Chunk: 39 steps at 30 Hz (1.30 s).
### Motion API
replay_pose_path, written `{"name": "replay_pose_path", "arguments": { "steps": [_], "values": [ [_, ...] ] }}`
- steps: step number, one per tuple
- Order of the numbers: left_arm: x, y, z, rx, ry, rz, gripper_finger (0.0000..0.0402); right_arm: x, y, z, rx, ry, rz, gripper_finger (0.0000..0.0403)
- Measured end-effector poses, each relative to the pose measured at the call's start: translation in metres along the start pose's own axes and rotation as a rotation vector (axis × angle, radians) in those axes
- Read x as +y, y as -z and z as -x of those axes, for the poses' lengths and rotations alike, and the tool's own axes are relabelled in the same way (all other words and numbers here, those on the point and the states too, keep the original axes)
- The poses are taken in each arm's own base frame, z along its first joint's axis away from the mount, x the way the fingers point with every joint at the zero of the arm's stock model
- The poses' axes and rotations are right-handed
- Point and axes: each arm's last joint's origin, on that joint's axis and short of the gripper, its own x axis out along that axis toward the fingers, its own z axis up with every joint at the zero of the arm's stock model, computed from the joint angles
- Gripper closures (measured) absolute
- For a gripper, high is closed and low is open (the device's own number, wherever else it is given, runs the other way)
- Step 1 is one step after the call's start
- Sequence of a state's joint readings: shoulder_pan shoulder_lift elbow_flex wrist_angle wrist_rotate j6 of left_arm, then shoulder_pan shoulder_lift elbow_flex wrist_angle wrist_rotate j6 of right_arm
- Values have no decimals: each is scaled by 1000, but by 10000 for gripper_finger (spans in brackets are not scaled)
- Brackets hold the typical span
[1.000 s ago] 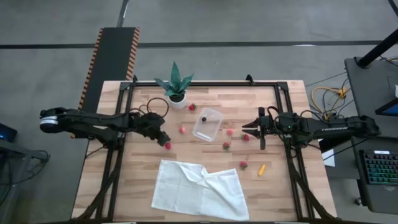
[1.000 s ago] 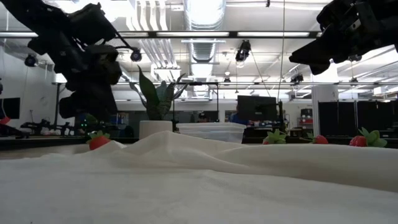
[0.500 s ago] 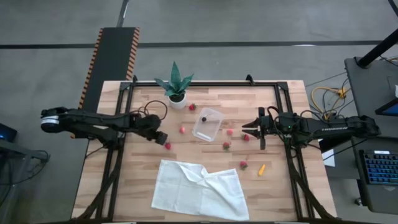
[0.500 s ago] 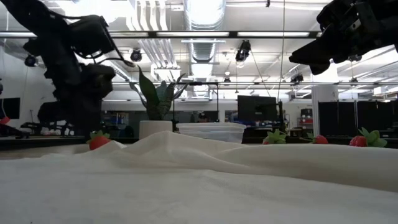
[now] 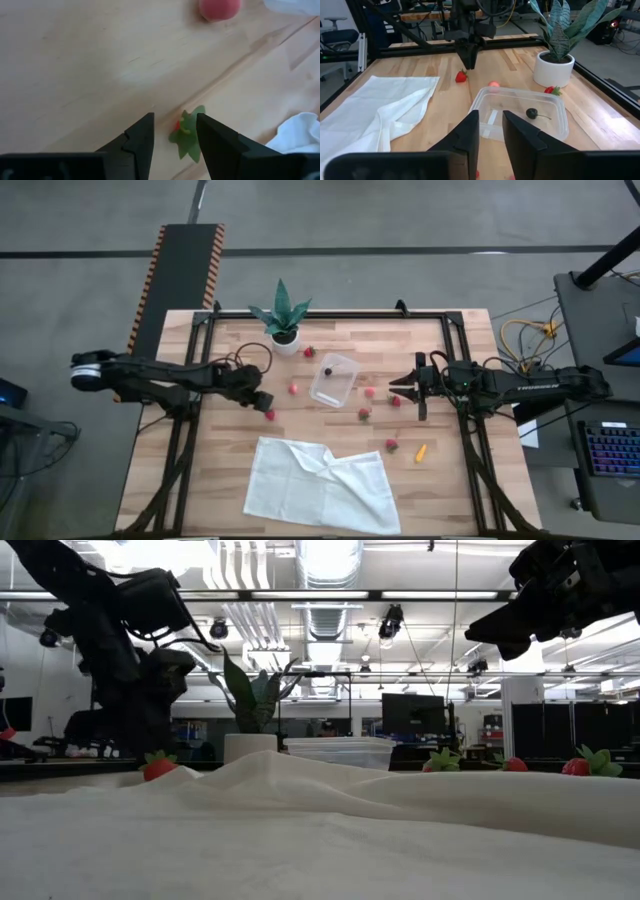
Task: Pick and placing Produce into tupperware
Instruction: Put the red strawberry into the transparent bin
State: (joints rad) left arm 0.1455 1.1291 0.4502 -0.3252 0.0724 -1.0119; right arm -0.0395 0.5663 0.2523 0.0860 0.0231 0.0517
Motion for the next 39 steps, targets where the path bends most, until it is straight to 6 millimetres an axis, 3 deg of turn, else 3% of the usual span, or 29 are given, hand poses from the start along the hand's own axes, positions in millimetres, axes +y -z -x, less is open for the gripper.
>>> {"name": "replay_pose_path", "arguments": {
  "steps": [23, 27, 36, 39],
  "values": [
    [-3, -1, -8, 35, 34, -6, 271, 0, 0, 0, 0, 0, 1, 322],
    [-3, -1, -8, 40, 36, -7, 296, 0, 0, 0, 0, 0, 1, 328],
    [-3, 0, -8, 59, 50, -33, 392, 0, 0, 0, 0, 1, 3, 332],
    [-3, 0, -8, 62, 53, -48, 399, 0, 0, 0, 0, 1, 3, 328]
  ]
}}
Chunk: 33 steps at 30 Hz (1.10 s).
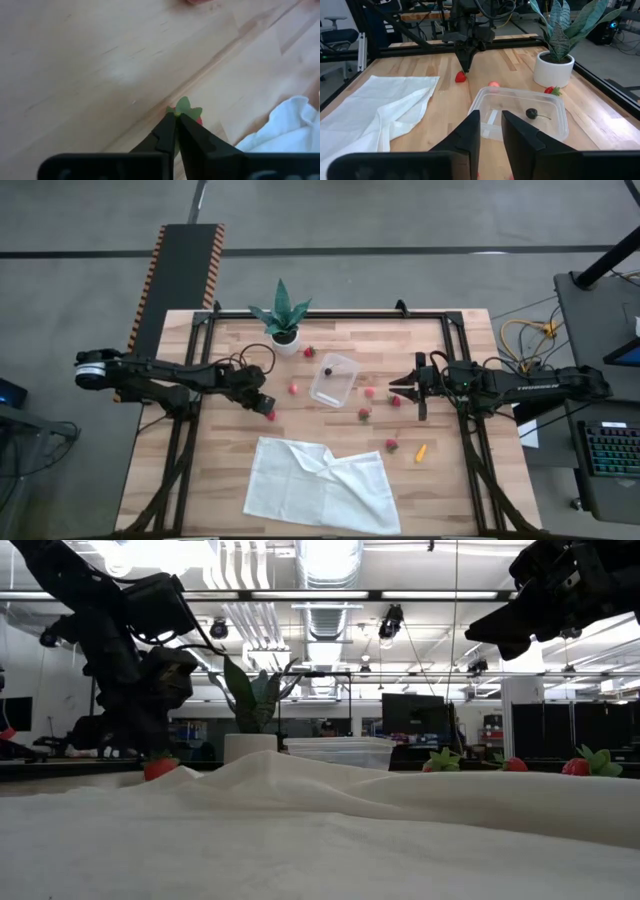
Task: Pick and placing Produce into tupperware
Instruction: Put the red strawberry into the transparent bin
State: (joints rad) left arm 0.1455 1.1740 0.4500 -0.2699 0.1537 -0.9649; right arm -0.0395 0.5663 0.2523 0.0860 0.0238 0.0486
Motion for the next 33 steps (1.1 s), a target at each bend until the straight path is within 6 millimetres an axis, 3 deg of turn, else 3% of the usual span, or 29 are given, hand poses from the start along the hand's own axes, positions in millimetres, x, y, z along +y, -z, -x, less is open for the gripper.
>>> {"name": "replay_pose_path", "arguments": {
  "steps": [16, 33],
  "values": [
    [-2, 0, 3, 9, 29, -41, 401, 0, 0, 0, -1, 2, 0, 333],
    [-31, -19, 25, -110, 125, -176, 402, 0, 0, 0, -2, 2, -1, 332]
  ]
}}
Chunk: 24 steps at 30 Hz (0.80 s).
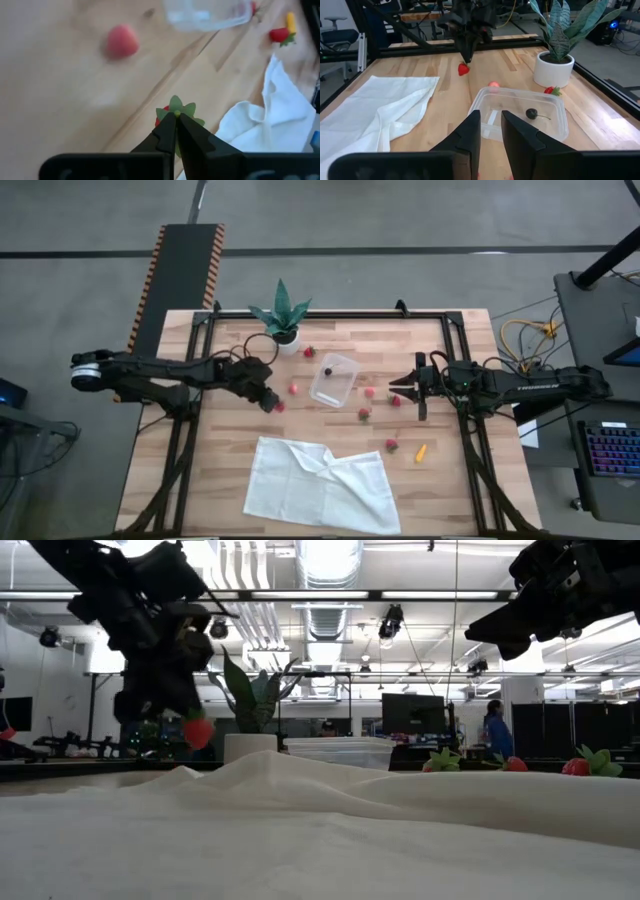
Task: Pick and placing Produce into tupperware
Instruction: Put the red strawberry into the transparent bin
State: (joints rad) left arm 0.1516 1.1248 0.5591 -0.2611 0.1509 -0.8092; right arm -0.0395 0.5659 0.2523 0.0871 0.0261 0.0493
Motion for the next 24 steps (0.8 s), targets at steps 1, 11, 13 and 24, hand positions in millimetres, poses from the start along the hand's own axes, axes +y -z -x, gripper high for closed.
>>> {"name": "replay_pose_path", "arguments": {
  "steps": [1, 11, 13, 24],
  "values": [
    [-3, -3, 2, -12, 5, -11, 402, 0, 0, 0, 0, 0, -1, 332],
    [-21, -41, 3, -117, 39, -155, 402, 0, 0, 0, -2, 0, -2, 321],
    [-22, -48, -3, -99, 26, -177, 401, 0, -1, 0, -8, 0, -3, 322],
    [-52, -102, -36, -75, 98, -336, 401, 0, -1, 0, -8, 0, -3, 328]
  ]
}}
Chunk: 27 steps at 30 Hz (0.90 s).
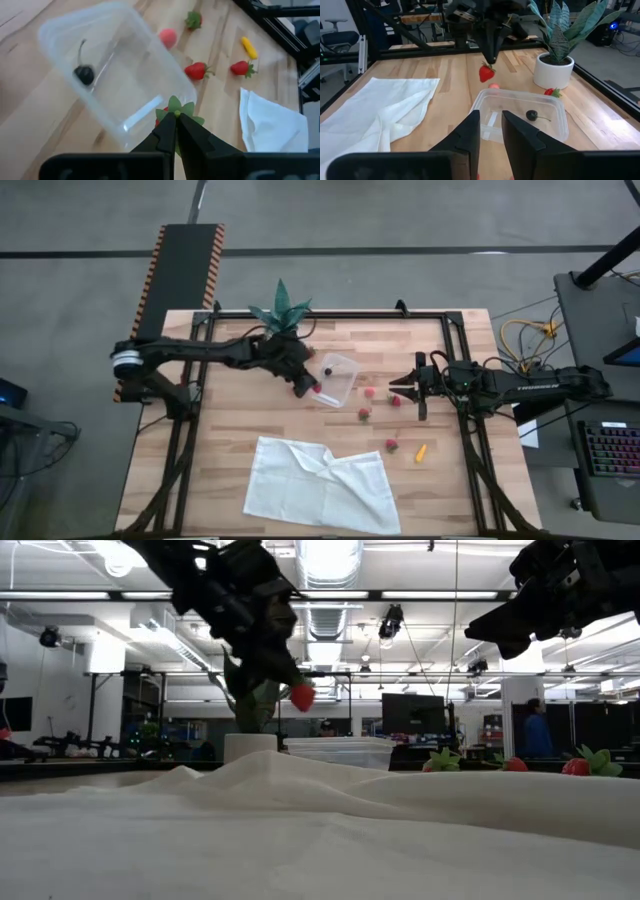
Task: Pick and placing Produce into tupperware
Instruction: Put the red strawberry into the transparent bin
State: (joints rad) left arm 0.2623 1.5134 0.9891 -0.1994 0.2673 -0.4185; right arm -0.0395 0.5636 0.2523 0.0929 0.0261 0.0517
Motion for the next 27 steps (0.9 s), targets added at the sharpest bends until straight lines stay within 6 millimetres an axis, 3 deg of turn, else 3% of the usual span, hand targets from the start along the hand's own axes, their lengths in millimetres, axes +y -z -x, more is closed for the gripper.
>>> {"name": "replay_pose_path", "arguments": {
  "steps": [7, 11, 27],
  "values": [
    [16, -9, -35, 76, -9, 5, 401, 0, 0, 0, 0, 0, 0, 321],
    [20, -14, -45, 82, -15, -9, 401, 0, 0, 0, 0, -1, 0, 325],
    [18, -19, -40, 74, -9, -39, 401, 0, 1, 0, 6, -2, 0, 319]
  ]
}}
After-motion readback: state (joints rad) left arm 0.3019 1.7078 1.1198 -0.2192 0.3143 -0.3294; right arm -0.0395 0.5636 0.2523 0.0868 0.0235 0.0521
